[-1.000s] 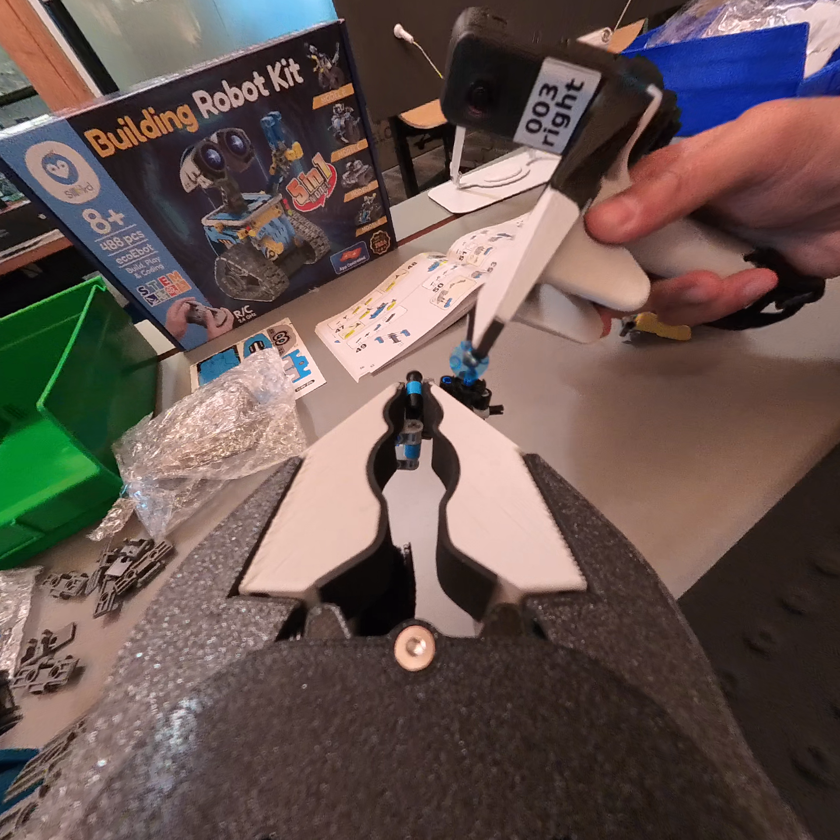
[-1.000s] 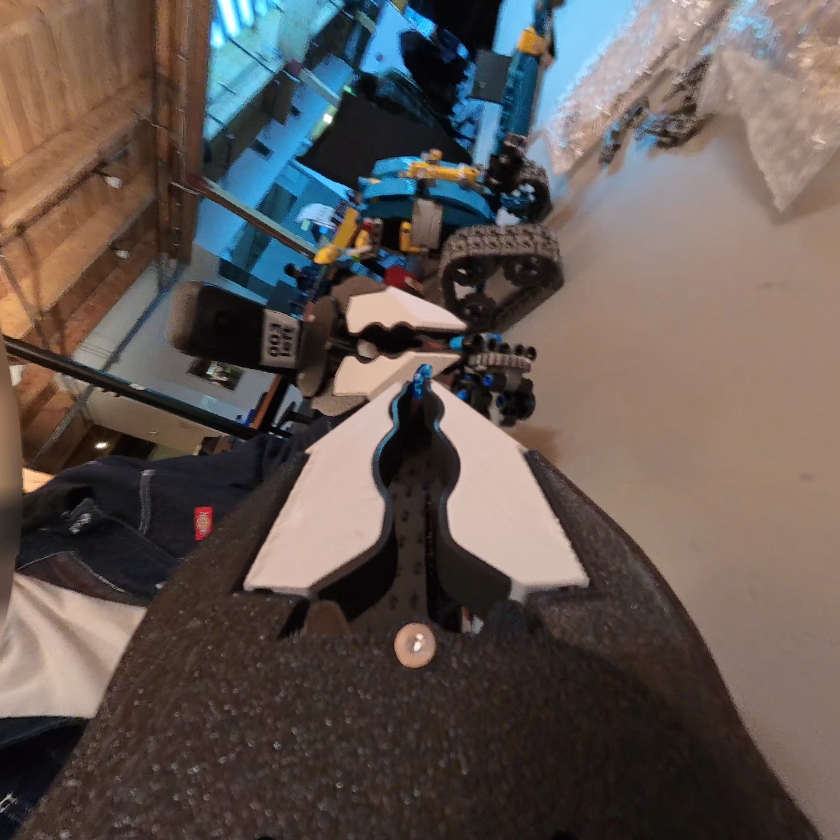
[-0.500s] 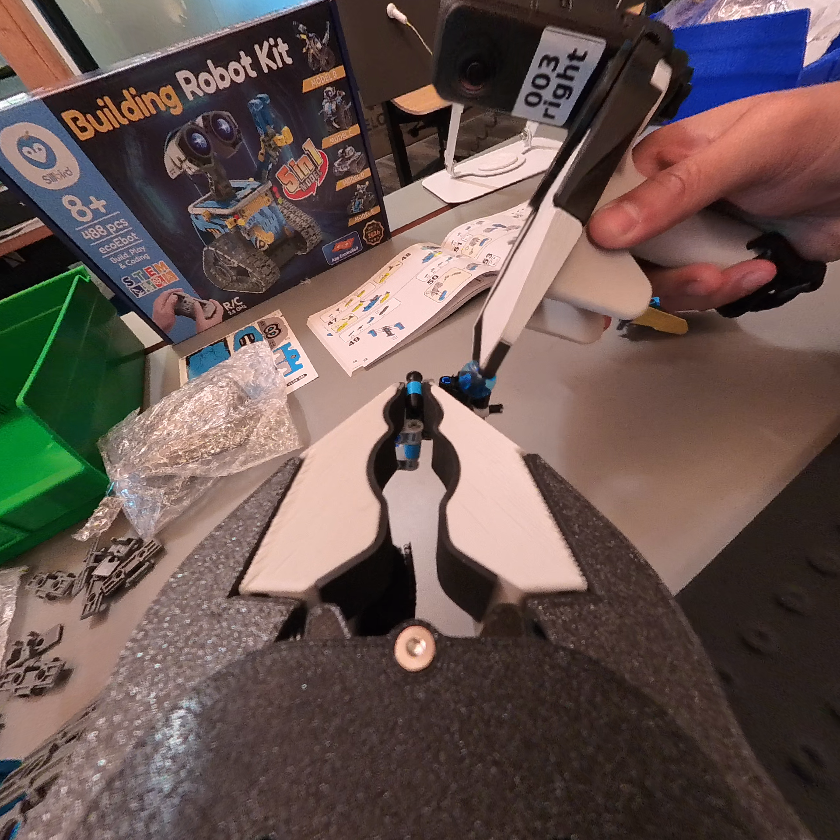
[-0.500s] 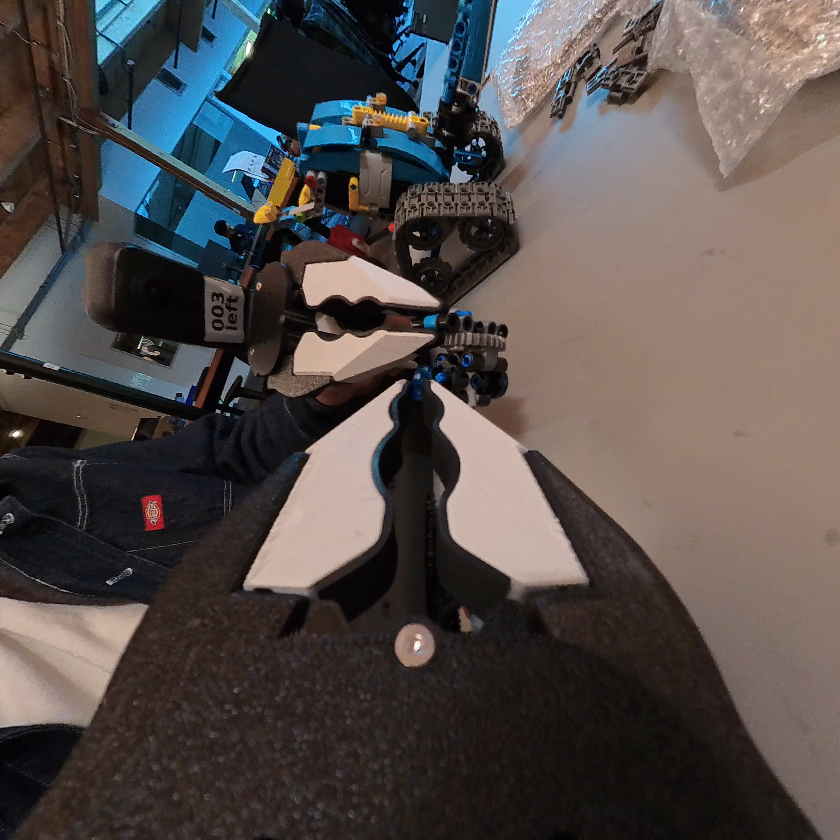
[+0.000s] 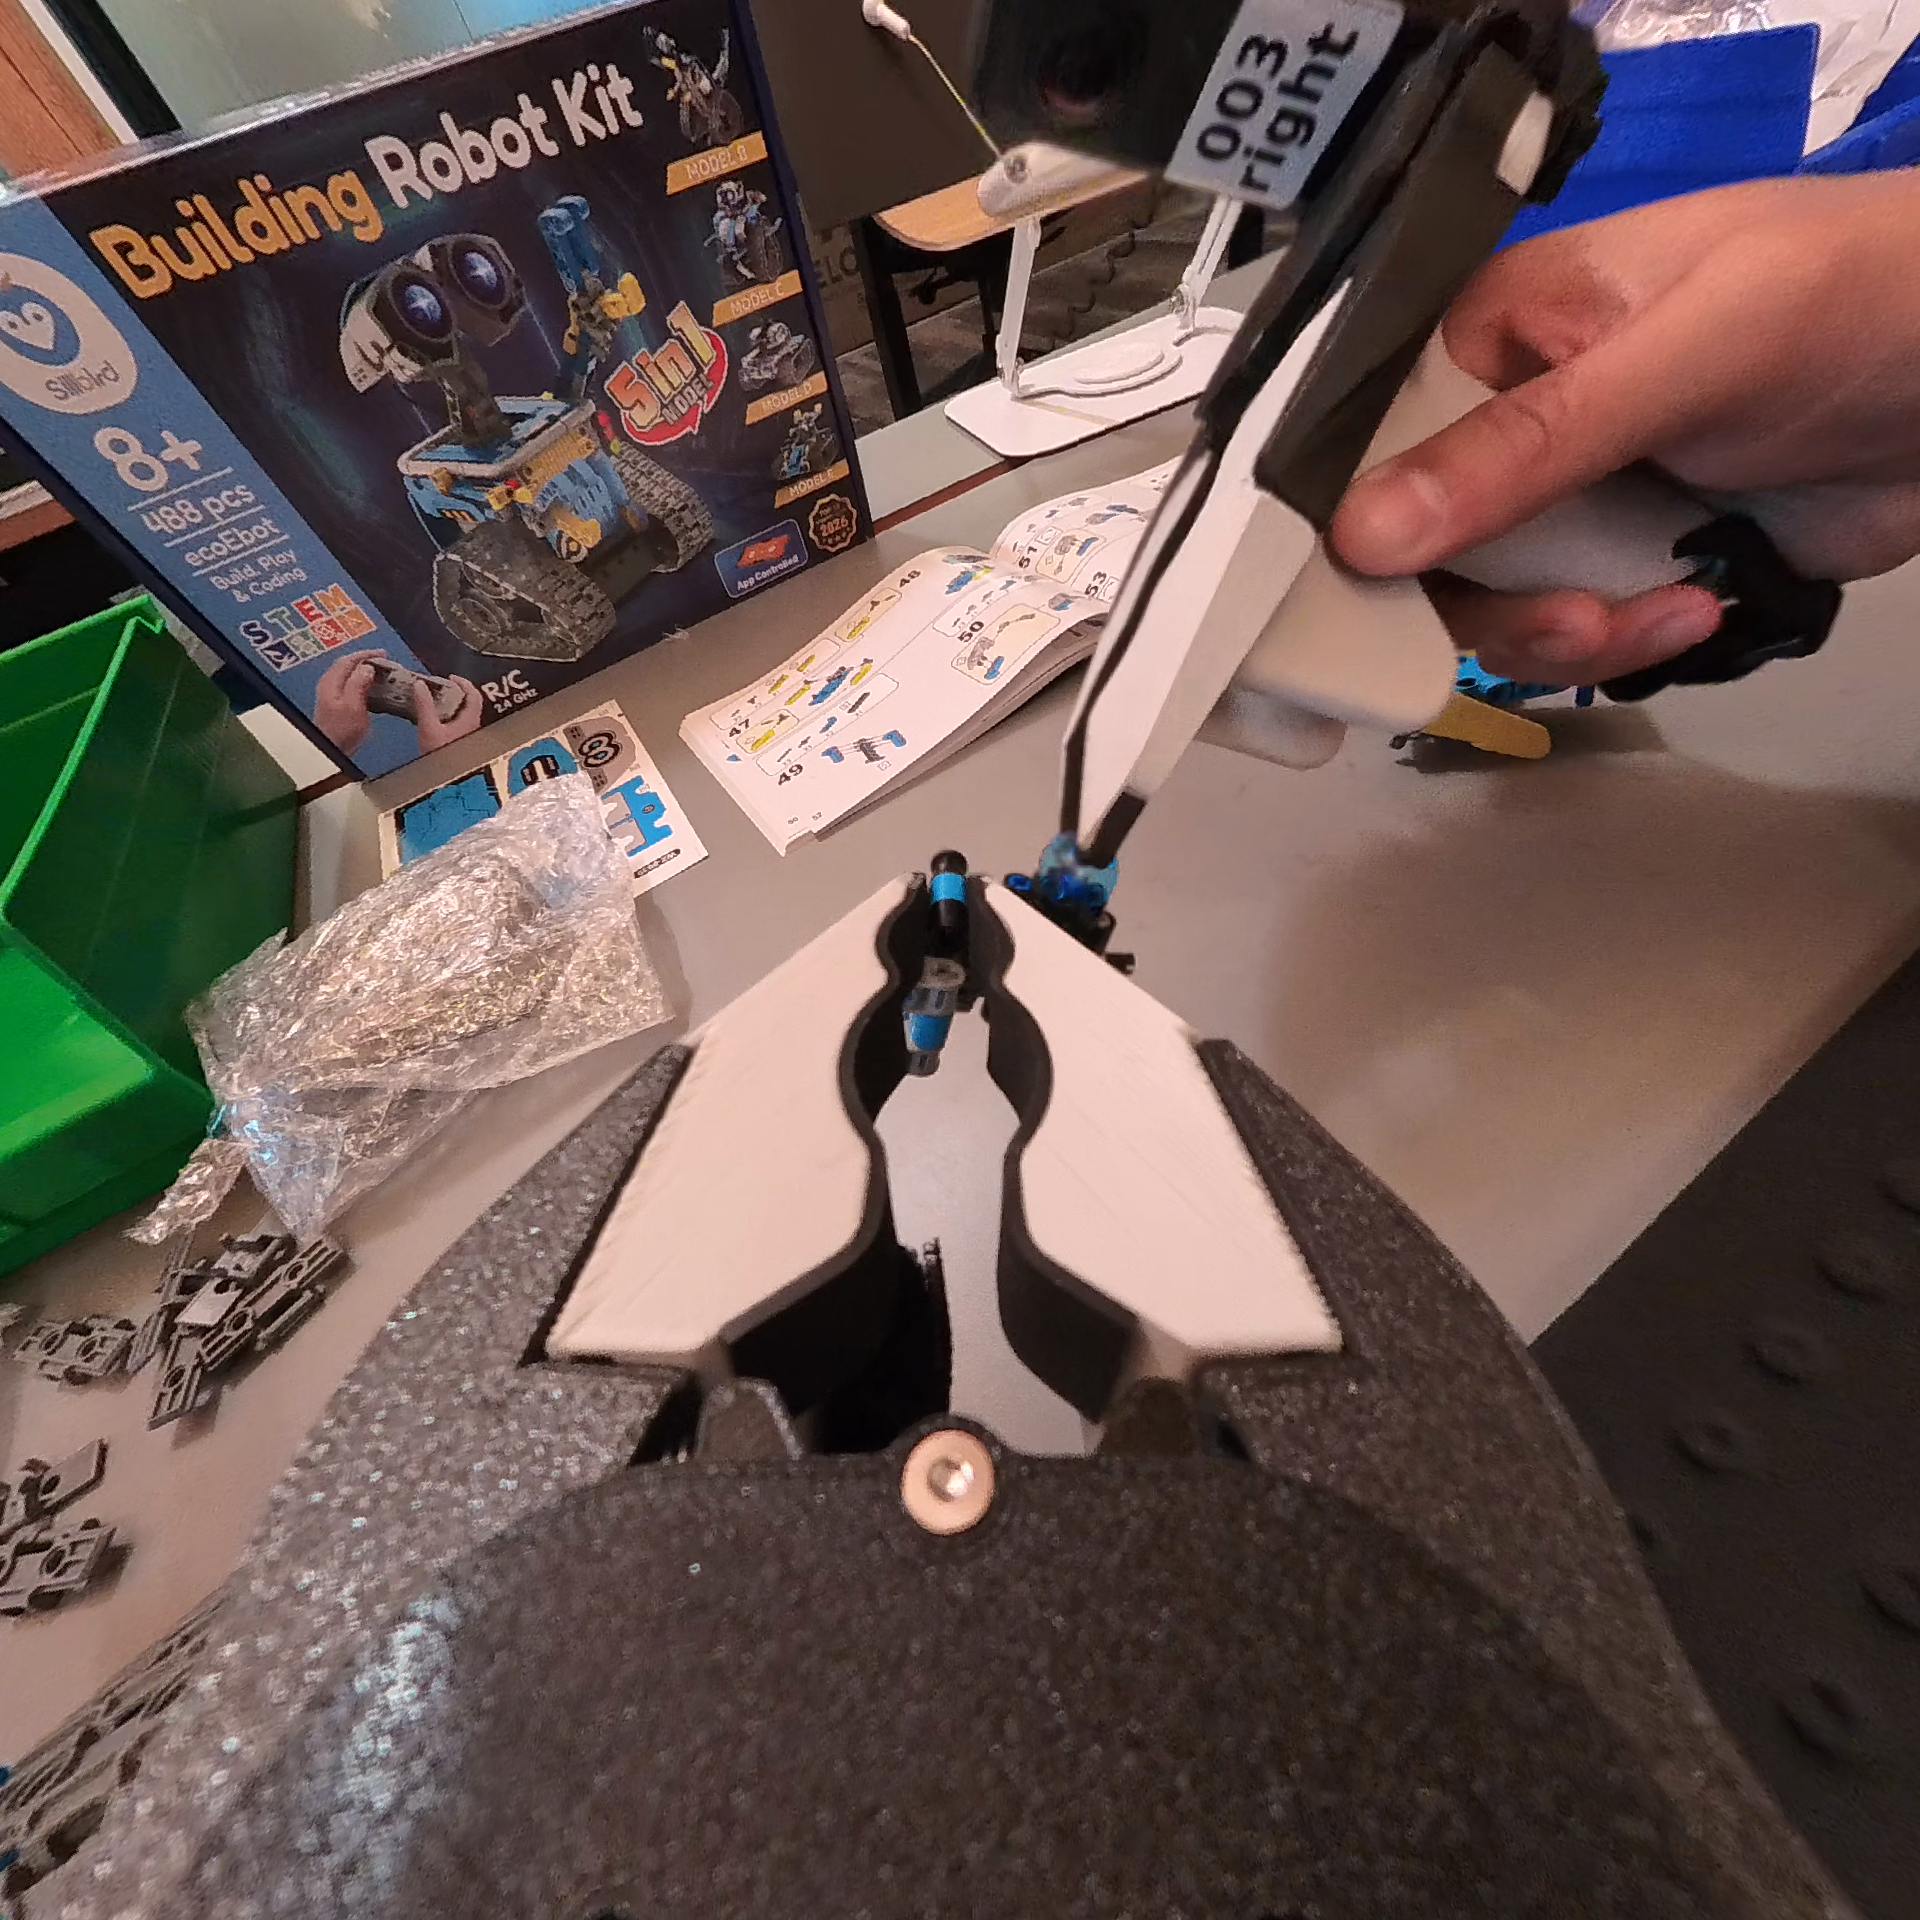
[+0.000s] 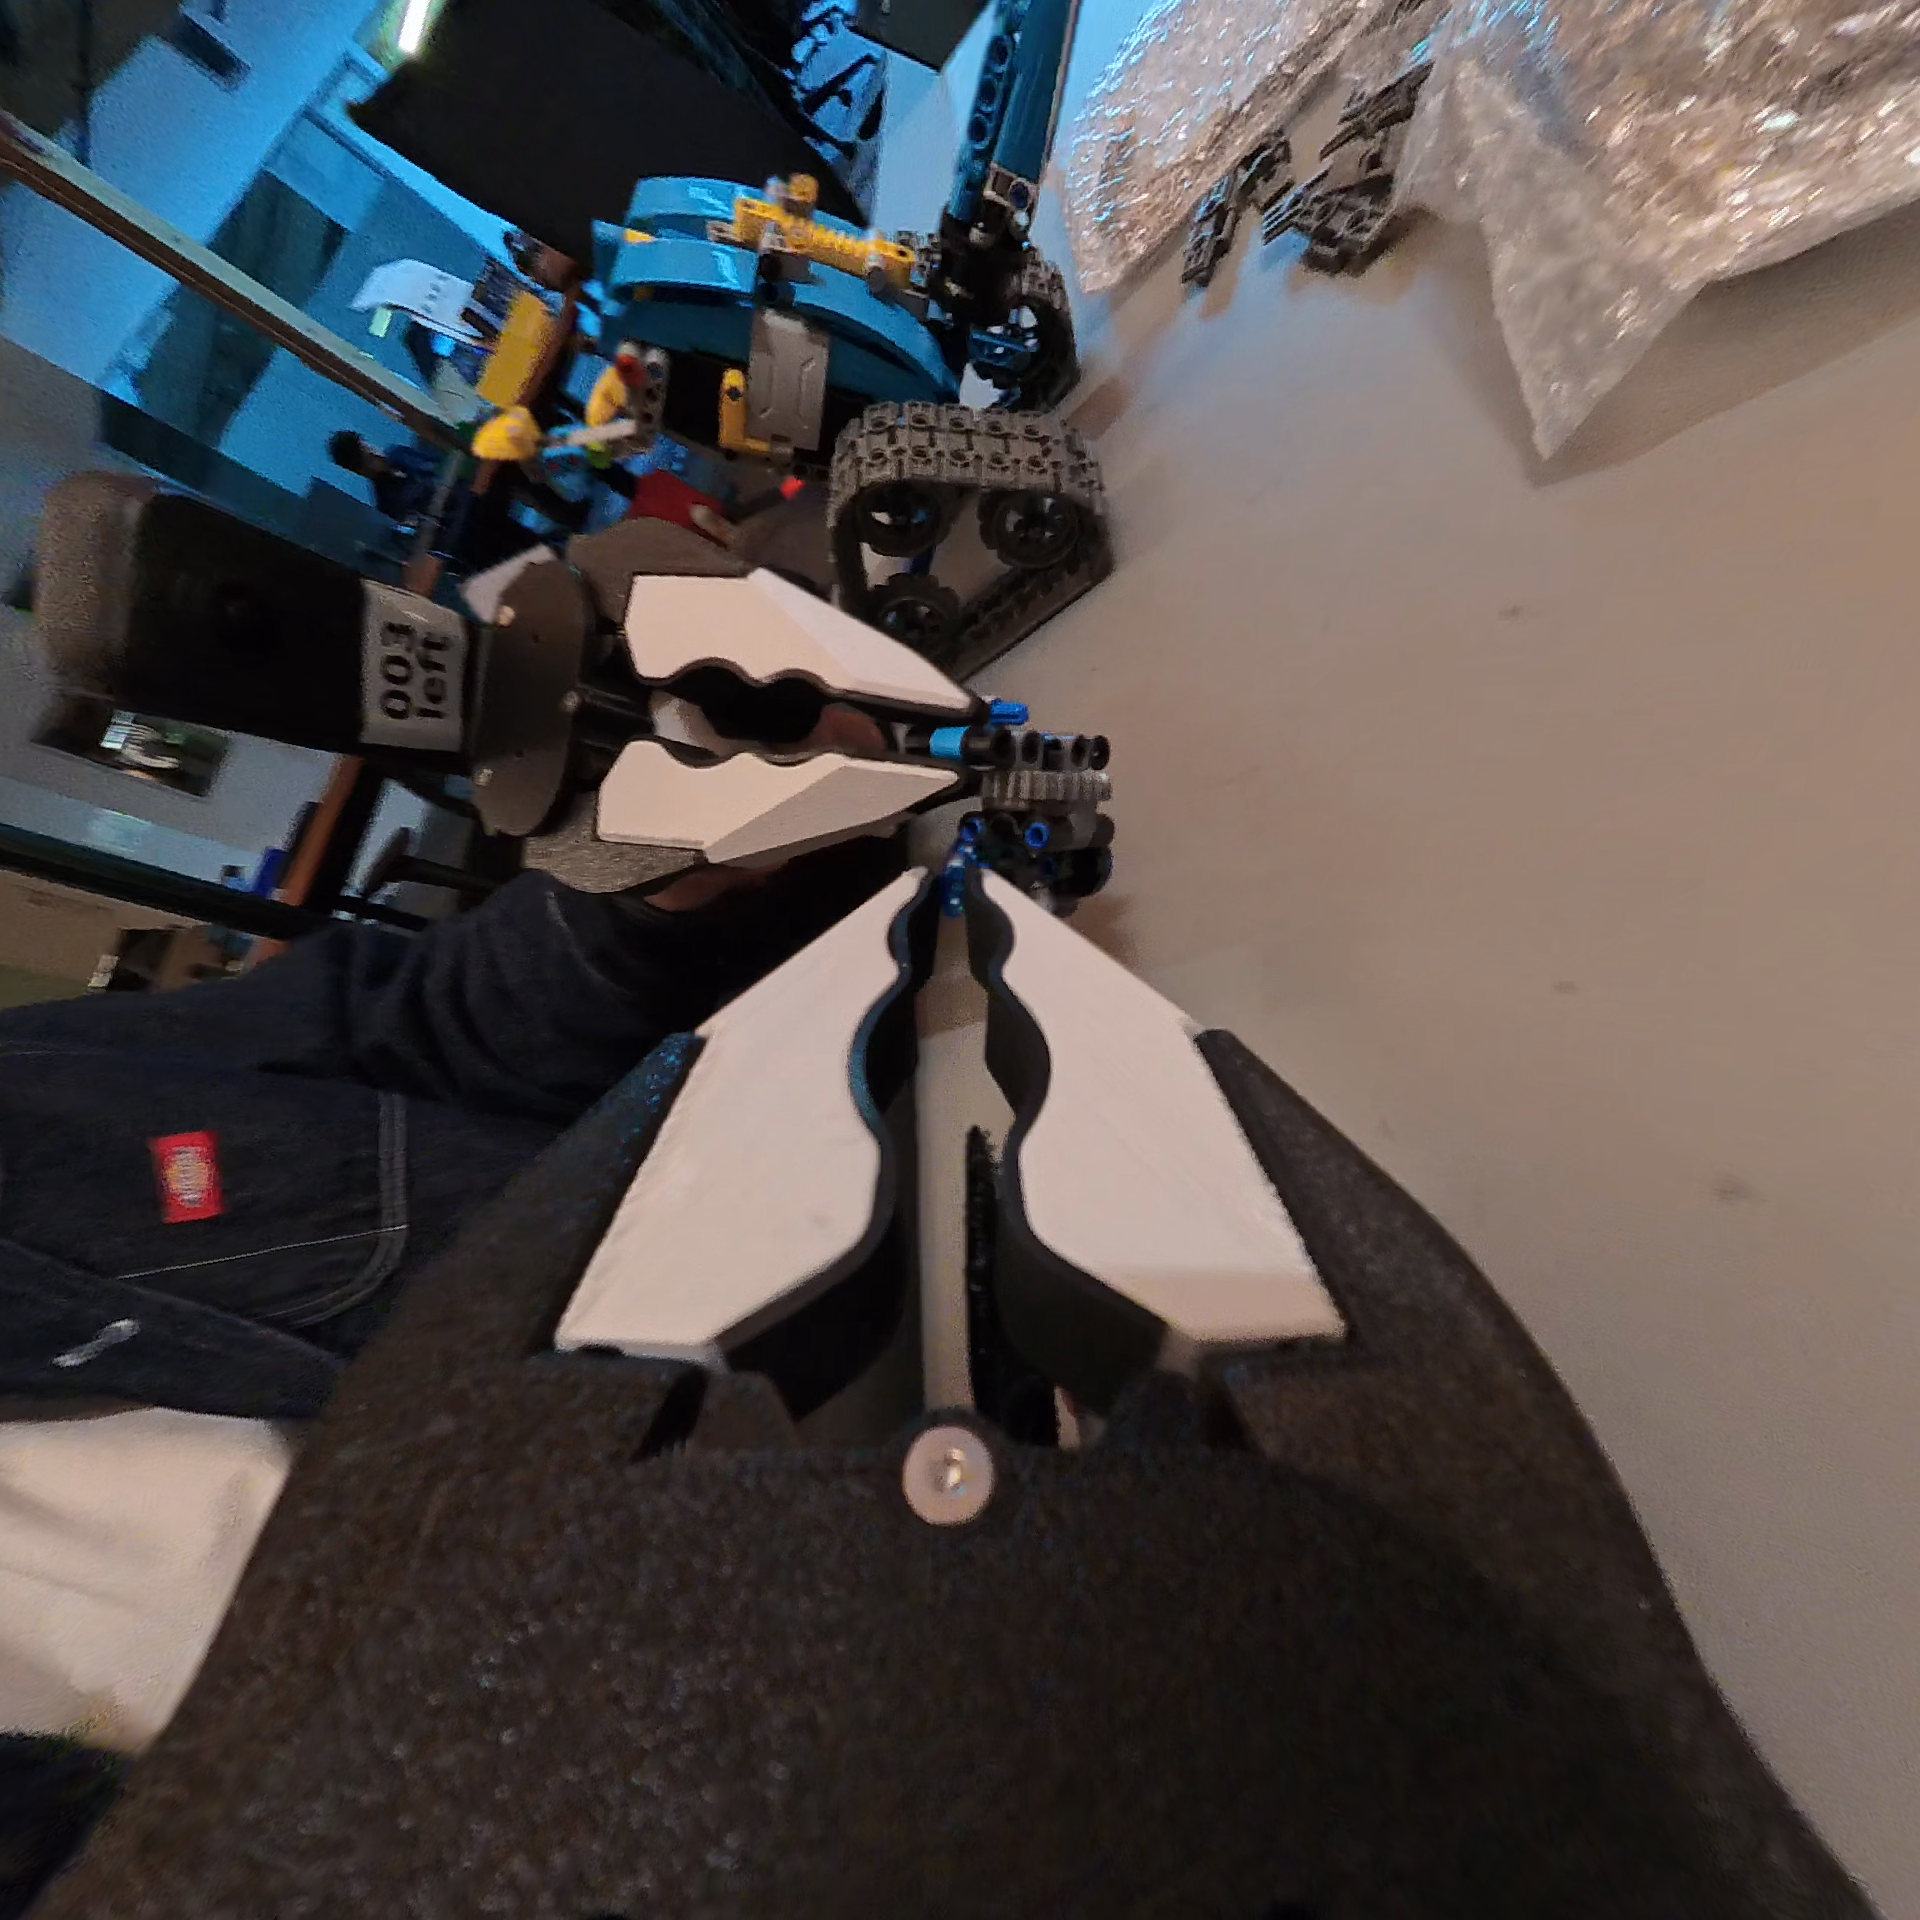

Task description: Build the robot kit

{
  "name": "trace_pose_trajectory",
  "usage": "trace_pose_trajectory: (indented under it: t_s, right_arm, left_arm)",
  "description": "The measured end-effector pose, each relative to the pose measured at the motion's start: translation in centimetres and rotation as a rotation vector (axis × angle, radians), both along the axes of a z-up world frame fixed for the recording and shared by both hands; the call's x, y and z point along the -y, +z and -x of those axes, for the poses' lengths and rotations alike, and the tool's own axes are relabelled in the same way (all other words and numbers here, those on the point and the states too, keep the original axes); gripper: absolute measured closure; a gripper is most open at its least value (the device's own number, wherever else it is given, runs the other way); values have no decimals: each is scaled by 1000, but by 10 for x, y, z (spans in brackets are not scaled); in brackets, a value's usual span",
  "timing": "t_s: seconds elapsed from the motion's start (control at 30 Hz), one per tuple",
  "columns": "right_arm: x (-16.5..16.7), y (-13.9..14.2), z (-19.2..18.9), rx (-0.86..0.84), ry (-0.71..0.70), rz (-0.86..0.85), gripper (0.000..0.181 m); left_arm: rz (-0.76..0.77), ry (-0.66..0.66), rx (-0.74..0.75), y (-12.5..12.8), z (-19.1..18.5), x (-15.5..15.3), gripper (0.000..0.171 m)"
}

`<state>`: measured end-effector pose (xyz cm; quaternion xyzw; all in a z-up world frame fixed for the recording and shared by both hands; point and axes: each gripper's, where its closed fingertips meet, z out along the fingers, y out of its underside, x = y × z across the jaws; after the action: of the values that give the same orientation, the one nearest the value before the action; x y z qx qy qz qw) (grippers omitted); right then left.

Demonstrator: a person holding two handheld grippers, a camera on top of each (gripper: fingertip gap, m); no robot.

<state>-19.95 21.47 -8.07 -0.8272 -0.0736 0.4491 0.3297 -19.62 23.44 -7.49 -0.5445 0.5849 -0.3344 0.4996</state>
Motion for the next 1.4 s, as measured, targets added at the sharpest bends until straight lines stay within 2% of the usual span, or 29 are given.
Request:
trace_pose_trajectory:
  t_s: [0.2,0.37,0.73,0.93,1.0,1.07,1.13,1.17,1.27,1.3,1.37,1.4]
  right_arm:
    - [-5,-3,-5,136,-26,-65,175]
    - [-11,-3,-8,291,-48,-173,171]
    - [-13,11,-7,279,-65,-232,171]
    - [-16,21,-12,302,-94,-313,163]
    - [-16,35,-14,310,-105,-409,154]
    - [-11,56,-11,352,-85,-585,134]
    - [1,74,-2,491,-46,-795,96]
    - [6,73,1,630,-30,-828,90]
    - [19,53,20,1089,116,-883,95]
    - [20,47,25,1211,147,-912,103]
    - [16,47,28,1375,110,-994,113]
    - [15,46,31,1391,107,-1006,116]
  left_arm:
    - [6,15,-17,-3,-1,-2,164]
    - [74,20,4,-1,-1,-6,165]
    - [184,-7,64,6,1,-7,164]
    - [229,-20,76,8,2,-7,164]
    - [264,-25,83,10,3,-8,164]
    - [318,-23,71,12,5,-9,164]
    - [378,-19,37,16,8,-10,164]
    - [406,-3,18,18,11,-12,164]
    - [495,6,-19,30,17,-9,164]
    - [520,5,-30,35,20,-7,164]
    - [551,-8,-43,43,24,-1,165]
    - [563,-9,-48,47,26,2,164]
